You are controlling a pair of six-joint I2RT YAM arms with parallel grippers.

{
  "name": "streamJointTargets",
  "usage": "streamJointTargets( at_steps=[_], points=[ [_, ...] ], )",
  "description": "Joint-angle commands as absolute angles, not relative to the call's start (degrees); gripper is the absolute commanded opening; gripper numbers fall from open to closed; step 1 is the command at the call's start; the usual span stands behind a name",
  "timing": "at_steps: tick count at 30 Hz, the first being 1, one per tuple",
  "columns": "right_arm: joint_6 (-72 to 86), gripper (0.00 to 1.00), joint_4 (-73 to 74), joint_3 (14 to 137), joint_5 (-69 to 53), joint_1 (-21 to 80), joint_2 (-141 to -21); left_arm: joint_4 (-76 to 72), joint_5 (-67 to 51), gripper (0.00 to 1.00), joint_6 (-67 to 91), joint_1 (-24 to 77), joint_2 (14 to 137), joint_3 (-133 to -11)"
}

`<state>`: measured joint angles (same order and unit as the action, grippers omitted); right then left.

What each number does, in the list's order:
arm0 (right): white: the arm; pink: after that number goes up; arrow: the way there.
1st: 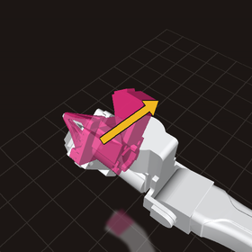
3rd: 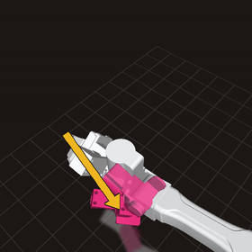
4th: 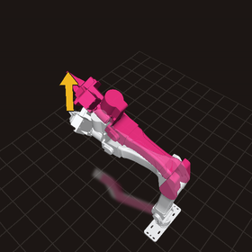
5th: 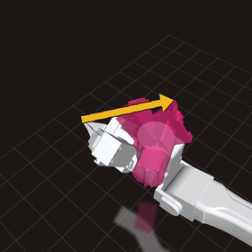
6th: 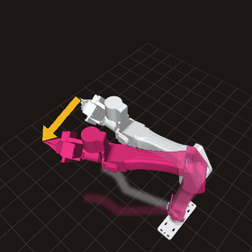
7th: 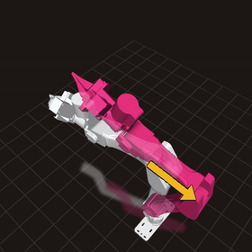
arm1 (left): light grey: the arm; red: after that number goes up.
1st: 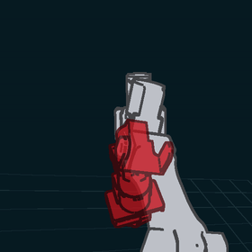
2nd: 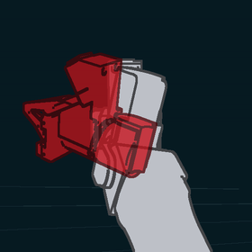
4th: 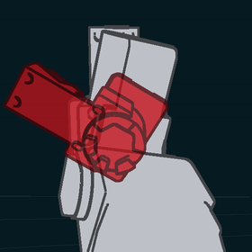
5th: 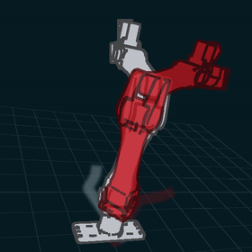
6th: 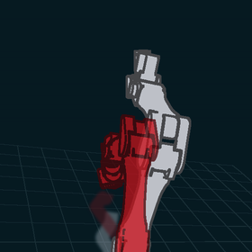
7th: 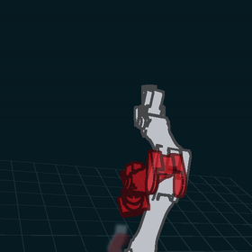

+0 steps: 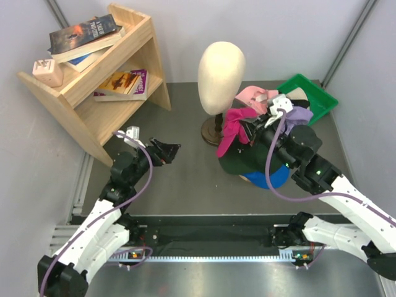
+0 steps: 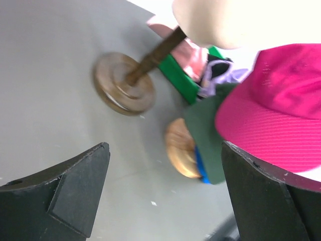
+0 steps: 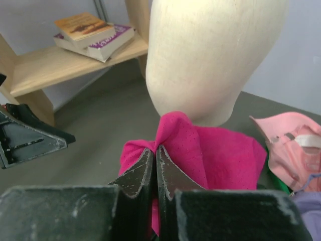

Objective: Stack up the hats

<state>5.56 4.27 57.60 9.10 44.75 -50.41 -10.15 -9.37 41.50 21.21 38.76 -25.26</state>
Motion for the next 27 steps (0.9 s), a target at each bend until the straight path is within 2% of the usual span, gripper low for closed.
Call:
streamJointTargets(
  at_steps=[1, 8, 24, 27],
  points=[
    [5.45, 0.00, 3.60, 56.78, 11.69, 46.06, -47.03, -19.93, -15.03, 0.96, 49.30, 23.63, 42.01, -24.61],
    [6.06, 0.00, 2.99, 54.32, 14.15, 46.05, -44.39, -27.58, -9.94, 0.96, 55.01, 40.05, 49.90, -26.89],
    [6.68, 0.00, 2.90, 52.74, 14.94, 46.23, -42.01, -47.44, -12.04, 0.99, 72.06, 47.28, 65.12, -31.99],
    [6.77, 0.00, 2.90, 52.65, 15.03, 46.14, -41.84, -47.12, -12.22, 0.99, 73.91, 48.43, 66.88, -32.96]
  ],
)
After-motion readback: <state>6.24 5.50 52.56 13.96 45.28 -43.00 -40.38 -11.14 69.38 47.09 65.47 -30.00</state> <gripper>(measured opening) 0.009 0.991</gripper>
